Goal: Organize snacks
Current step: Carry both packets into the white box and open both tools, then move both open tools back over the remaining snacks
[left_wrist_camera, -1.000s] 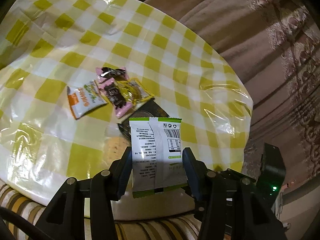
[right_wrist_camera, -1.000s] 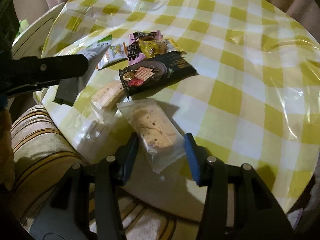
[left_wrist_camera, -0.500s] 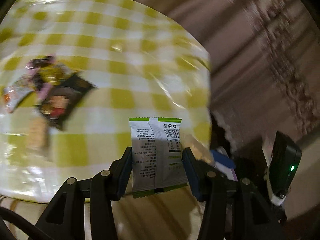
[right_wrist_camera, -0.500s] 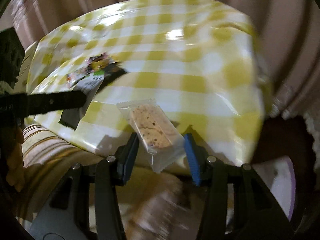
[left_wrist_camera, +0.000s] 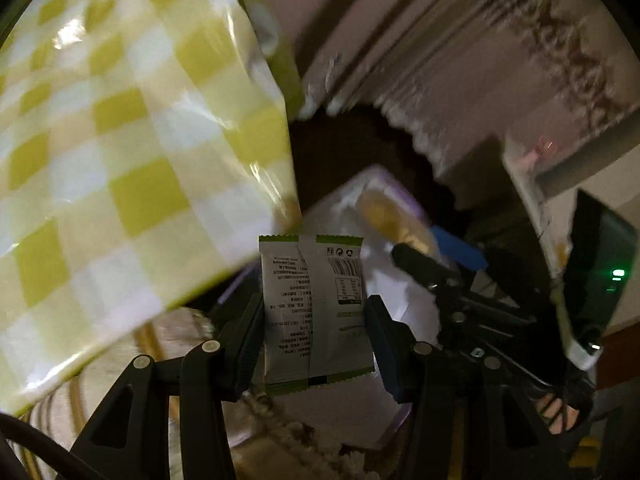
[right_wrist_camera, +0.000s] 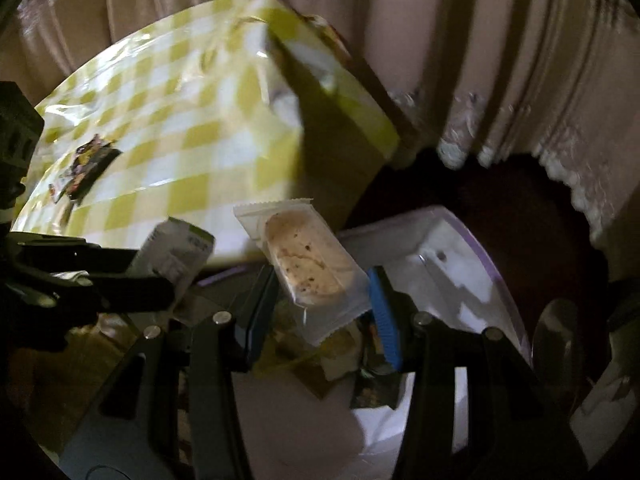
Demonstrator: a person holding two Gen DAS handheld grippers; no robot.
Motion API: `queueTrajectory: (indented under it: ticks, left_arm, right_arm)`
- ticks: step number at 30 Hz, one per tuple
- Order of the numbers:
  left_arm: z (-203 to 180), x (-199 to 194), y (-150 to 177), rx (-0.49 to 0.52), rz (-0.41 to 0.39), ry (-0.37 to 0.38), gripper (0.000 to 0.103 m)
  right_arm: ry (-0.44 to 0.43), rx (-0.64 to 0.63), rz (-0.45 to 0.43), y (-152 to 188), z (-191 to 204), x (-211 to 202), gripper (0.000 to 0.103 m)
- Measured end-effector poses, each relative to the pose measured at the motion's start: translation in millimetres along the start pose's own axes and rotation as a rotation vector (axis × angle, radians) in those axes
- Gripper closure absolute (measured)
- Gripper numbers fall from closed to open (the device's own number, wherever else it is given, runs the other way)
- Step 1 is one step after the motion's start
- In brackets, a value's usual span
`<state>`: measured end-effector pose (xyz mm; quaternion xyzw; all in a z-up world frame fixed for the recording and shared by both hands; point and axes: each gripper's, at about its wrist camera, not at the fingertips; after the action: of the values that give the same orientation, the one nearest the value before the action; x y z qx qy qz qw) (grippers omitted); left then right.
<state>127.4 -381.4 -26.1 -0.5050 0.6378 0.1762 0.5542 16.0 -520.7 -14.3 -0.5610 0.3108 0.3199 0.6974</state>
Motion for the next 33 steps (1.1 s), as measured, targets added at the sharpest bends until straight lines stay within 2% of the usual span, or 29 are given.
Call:
queueTrajectory:
  ticks: [2, 9, 12, 15, 20, 23, 30, 33]
  left_arm:
    - [-7, 17, -4, 0.003, 0.051, 0.0, 0.052]
    - [-26, 56, -11, 0.042, 0.139, -0.078, 0.052]
    - [-31, 70, -12, 0.055, 0.168, -0.114, 0.052]
    - [-35, 81, -15, 0.063, 0.177, -0.137, 0.052]
    - [-35, 87, -16, 0.055, 0.178, -0.132, 0.052]
    - [-27, 78, -12, 0.036, 0.18, -0.125, 0.045]
    - [-21, 70, -12, 0.009, 0.157, -0.106, 0.042]
    - [-15, 60, -12, -0.014, 0.129, -0.086, 0.041]
  right_arm:
    - [0.015, 0.024, 0.009, 8, -9, 4, 0.053]
    - [0.047, 0.061, 0.038, 23, -29, 17, 0.053]
    - [0.051, 0.069, 0.047, 28, -33, 22, 0.058]
    - [0.048, 0.083, 0.048, 30, -37, 25, 0.059]
    - [0.049, 0.09, 0.058, 32, -40, 29, 0.059]
    - [0.05, 0.091, 0.064, 34, -40, 30, 0.059]
    - [0.055, 0.093, 0.069, 32, -36, 28, 0.058]
    - [0.057, 0.089, 0.071, 31, -34, 28, 0.052]
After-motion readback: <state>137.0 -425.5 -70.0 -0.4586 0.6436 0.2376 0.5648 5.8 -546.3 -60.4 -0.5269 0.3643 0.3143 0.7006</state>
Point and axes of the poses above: each gripper's, at about its wrist camera, not at the fingertips, and x roughly the way its jaws point, z to its left, y to its underside, and after that the axes turned 8 degrees about -y, right-handed
